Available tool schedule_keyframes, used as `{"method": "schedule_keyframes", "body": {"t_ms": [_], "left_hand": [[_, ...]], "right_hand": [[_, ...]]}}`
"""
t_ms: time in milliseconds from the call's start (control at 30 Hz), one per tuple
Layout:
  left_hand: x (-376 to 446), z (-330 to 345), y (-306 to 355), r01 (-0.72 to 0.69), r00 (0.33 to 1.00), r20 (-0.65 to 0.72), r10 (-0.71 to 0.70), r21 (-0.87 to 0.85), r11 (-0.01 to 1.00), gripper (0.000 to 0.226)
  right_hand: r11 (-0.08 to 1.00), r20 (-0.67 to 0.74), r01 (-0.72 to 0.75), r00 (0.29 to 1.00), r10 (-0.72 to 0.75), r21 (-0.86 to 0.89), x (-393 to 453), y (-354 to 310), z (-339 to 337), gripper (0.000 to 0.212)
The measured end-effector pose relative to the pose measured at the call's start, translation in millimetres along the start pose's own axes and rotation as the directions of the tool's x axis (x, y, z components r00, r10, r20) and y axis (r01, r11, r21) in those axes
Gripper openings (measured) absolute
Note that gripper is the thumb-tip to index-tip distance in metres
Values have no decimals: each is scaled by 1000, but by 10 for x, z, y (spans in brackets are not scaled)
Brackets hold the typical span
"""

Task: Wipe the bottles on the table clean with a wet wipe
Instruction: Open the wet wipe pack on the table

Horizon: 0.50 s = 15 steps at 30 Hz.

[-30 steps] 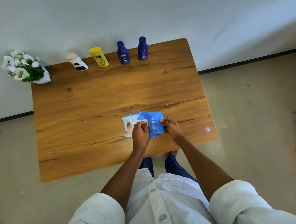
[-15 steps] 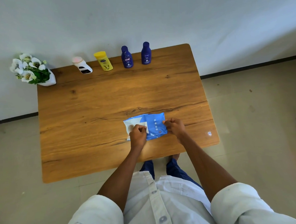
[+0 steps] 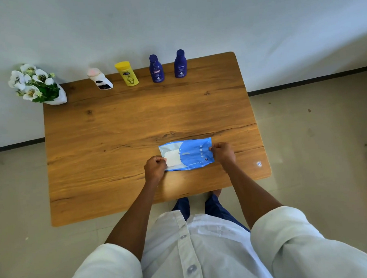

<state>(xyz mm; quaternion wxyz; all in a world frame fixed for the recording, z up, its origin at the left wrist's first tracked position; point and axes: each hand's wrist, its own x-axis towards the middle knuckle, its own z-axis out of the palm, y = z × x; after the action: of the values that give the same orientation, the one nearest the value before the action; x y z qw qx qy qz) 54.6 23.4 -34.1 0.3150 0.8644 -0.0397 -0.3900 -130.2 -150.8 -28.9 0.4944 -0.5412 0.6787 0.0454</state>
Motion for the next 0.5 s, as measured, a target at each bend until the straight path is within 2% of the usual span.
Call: {"method": "schedule_keyframes", "body": {"t_ms": [267, 500], "left_hand": [[33, -47, 28, -18, 999, -40, 20, 34, 999, 15], [63, 7, 19, 9, 997, -76, -4, 62, 998, 17]], "right_hand": [[996, -34, -18, 999, 16, -85, 20, -43, 60, 12], [996, -61, -42, 997, 37, -78, 21, -36, 94, 18]]}}
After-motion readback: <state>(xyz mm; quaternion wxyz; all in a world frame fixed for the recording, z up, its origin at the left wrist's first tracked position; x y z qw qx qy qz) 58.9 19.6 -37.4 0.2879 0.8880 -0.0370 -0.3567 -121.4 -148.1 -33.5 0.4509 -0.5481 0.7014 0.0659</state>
